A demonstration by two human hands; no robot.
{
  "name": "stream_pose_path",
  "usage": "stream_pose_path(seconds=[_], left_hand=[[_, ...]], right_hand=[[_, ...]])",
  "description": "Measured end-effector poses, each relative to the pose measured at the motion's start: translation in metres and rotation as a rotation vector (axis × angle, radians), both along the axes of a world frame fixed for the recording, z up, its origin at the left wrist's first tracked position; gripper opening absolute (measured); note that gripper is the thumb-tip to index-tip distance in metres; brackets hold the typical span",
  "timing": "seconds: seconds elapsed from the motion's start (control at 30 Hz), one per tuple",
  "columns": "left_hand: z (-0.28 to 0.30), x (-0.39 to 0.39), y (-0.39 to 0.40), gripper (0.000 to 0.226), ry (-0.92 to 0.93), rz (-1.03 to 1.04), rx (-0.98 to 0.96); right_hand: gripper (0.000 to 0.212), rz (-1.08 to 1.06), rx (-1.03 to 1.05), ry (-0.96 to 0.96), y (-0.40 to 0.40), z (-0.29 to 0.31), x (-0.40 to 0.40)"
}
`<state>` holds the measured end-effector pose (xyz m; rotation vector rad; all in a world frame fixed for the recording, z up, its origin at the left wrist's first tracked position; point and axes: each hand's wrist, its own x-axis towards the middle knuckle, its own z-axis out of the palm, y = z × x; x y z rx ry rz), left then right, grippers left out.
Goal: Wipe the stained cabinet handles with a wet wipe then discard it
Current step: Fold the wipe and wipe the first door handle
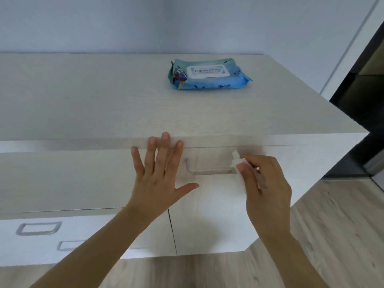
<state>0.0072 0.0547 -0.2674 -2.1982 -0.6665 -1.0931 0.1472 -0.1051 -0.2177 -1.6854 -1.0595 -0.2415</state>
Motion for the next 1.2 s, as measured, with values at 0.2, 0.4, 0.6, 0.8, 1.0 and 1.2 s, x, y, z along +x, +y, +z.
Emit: stream_pose_path(seconds=[0.2,0.4,0.6,0.8,1.0,1.2], left_hand=[[-0.016,0.025,0.013,0.110,-0.180,-0.011,0.114],[-0.027,0.033,0.014,0.095,-0.263,0.024,0.159],[-0.040,0.044,0.015,0.090,-0.367,0.003,0.219],[-0.040,0.048,0.019,0.089,-0.417,-0.039,0.277],[-0.041,0.047,0.019,0.088,-0.412,-0.038,0.277],[-0.042,0.046,0.020,0.088,-0.404,-0.008,0.270]], right_hand=[[0.015,0.047,0.262,0.078,0.011,-0.033,0.012],[0.016,0.127,0.475,0.058,0.022,-0.050,0.016],[0.015,0.144,0.550,0.027,0.026,-0.055,0.018],[0.010,0.253,0.750,0.376,0.035,-0.057,0.015],[0.012,0.154,0.746,0.369,0.038,-0.056,0.009],[0.020,0.013,0.878,0.289,0.034,-0.069,0.006]])
